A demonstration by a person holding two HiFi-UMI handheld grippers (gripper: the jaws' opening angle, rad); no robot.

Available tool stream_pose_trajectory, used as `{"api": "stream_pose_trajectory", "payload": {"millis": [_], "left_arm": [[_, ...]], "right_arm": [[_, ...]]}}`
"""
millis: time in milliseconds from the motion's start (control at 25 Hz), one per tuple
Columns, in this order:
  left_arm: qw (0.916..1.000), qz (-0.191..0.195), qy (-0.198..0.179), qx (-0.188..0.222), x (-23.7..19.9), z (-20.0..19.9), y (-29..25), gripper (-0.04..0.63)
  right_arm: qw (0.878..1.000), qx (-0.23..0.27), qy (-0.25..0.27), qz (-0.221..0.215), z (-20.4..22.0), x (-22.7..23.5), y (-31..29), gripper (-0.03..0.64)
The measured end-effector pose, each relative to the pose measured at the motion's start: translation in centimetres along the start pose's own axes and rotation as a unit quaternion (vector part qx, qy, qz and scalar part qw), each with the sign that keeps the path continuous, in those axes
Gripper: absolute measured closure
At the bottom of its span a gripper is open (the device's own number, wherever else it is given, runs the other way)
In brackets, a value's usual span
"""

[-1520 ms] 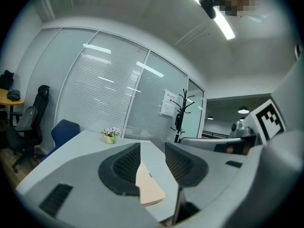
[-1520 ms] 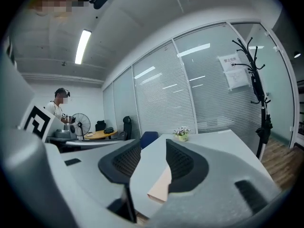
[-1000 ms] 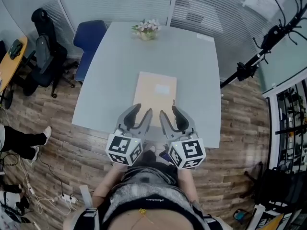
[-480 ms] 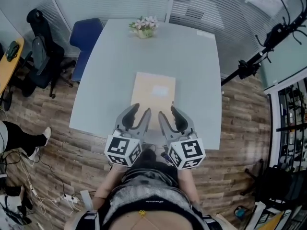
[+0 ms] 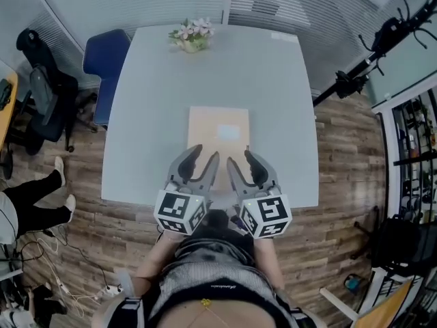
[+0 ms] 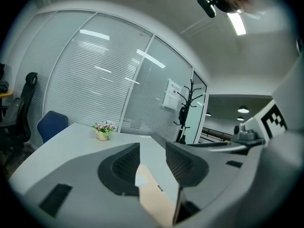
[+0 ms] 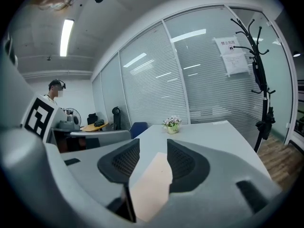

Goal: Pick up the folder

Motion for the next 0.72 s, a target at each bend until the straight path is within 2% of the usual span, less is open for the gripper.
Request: {"api": "stream_pose_trajectory", "payload": {"millis": [400,600,720], "left_arm": [[0.9989,-0.009,0.005,-0.045,-3.5,2.3,-2.6,0.448],[0.9954,-0.031,0.013,-0.089,-6.4,5.0,-3.9,0.436],[0.99,-0.047,0.028,-0.13,-8.3,7.2,-4.5,0.43]], "right_arm": [[0.998,-0.059,0.001,0.031,3.4,1.6,-3.9,0.431],[0.992,-0.105,-0.005,0.064,6.9,3.7,-5.3,0.431],[0.986,-0.138,-0.022,0.088,9.5,5.5,-6.0,0.431]]}}
Point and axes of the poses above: the fingertips, and each gripper's own axes: y backward along the fingers, x to its right, z out of its underside, the point moved 6 cm from there along y, backward along the fingers, and after that the axes turned 5 degrees about y, right-handed, at the moved point
